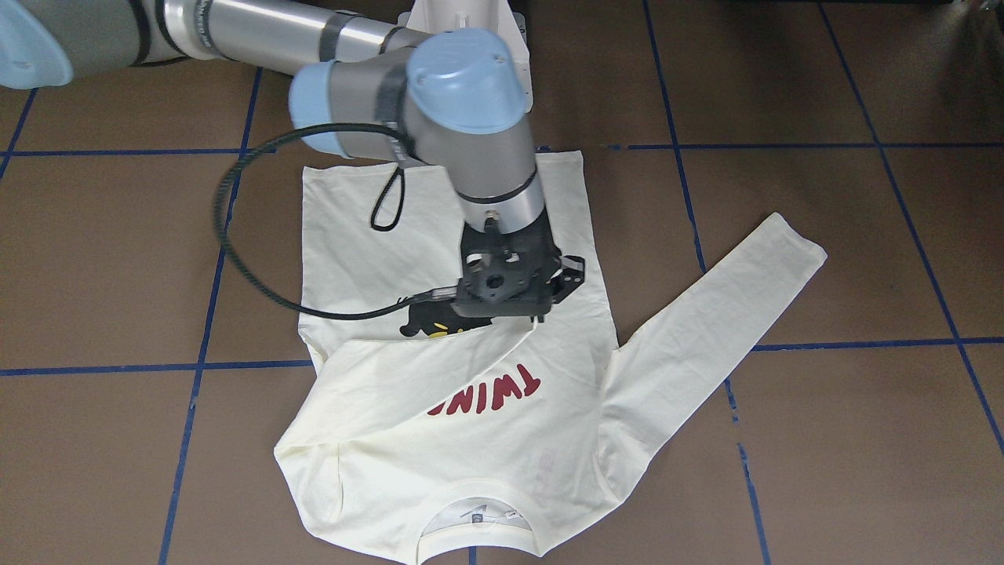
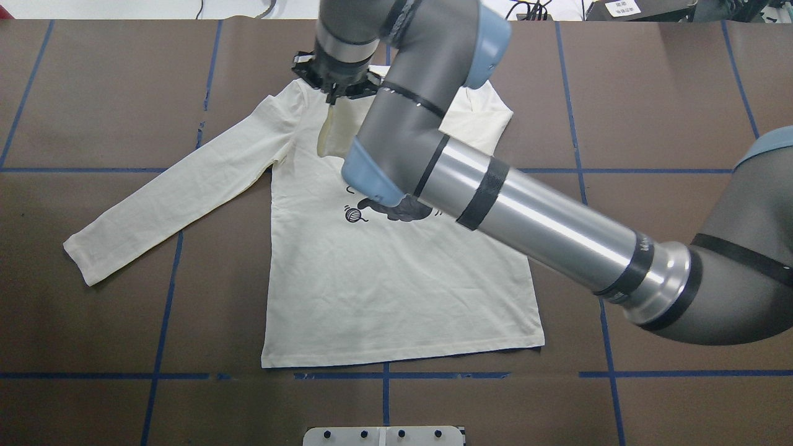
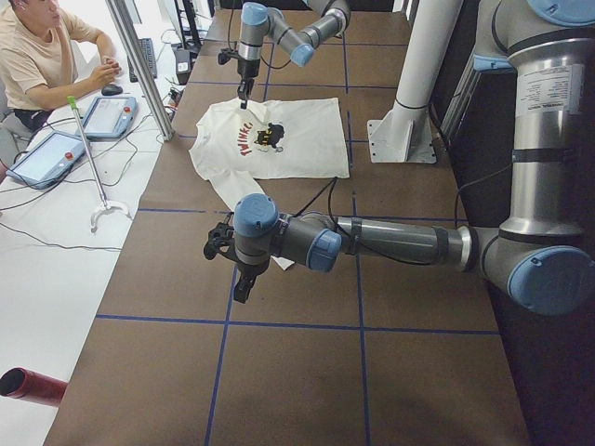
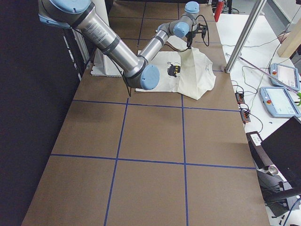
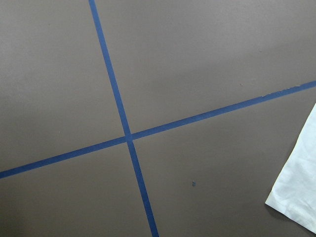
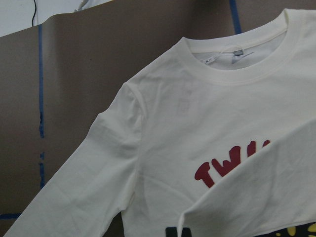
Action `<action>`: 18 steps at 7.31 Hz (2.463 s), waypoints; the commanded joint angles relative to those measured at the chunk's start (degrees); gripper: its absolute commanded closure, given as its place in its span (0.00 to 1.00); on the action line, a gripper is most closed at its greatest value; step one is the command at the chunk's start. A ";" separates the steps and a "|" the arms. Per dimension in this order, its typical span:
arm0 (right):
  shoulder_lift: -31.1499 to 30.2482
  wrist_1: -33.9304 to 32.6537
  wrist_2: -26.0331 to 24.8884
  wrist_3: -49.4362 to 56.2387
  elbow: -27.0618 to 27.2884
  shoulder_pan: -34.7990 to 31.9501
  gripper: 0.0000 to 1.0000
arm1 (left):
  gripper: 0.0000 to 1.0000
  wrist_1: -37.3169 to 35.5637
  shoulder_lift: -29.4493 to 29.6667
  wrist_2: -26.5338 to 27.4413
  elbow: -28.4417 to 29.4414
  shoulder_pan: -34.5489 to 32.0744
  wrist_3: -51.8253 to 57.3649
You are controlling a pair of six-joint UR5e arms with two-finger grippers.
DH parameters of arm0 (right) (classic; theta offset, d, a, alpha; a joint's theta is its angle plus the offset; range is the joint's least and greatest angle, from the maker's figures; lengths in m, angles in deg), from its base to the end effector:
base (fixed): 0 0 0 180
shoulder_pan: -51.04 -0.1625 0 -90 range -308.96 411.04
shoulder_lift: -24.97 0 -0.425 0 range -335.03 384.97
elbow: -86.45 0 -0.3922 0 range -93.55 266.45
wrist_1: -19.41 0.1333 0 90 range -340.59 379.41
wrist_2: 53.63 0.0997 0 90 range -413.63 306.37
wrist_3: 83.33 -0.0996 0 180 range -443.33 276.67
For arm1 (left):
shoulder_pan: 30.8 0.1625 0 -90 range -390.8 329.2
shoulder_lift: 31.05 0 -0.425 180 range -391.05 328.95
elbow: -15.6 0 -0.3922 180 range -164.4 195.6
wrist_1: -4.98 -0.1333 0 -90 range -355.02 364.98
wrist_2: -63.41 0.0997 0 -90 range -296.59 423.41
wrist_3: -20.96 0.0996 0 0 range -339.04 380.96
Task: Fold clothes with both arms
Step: 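Lift the sleeve with the right gripper and fold it across the shirt body, then release the sleeve and raise the right gripper while the left gripper reaches the other cuff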
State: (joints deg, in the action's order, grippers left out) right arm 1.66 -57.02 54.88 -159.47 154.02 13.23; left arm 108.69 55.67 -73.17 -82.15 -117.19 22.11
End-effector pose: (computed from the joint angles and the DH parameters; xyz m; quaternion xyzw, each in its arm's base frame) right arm -0.5730 -0.5734 0.0228 0.0813 -0.4909 0.1032 0.8613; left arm -0.0304 -0.4857 0.5902 0.1367 0.3934 0.1001 0.9036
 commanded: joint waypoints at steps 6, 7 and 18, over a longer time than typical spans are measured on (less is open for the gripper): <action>9.86 15.86 -13.84 -0.59 -24.06 8.01 0.41 | 0.00 0.09 0.03 -0.09 -0.17 0.17 -0.01; 11.00 15.87 -13.85 -1.46 -24.06 8.01 0.13 | 0.00 0.00 0.11 -0.18 -0.08 1.22 -0.96; -38.99 14.02 7.51 -3.84 24.81 -11.68 0.07 | 0.29 16.53 2.65 9.93 8.17 31.02 -44.04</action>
State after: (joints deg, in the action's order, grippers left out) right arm -36.21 -43.02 62.38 -163.40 178.73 1.67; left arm 125.21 56.96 -63.28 -75.46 -86.72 -21.81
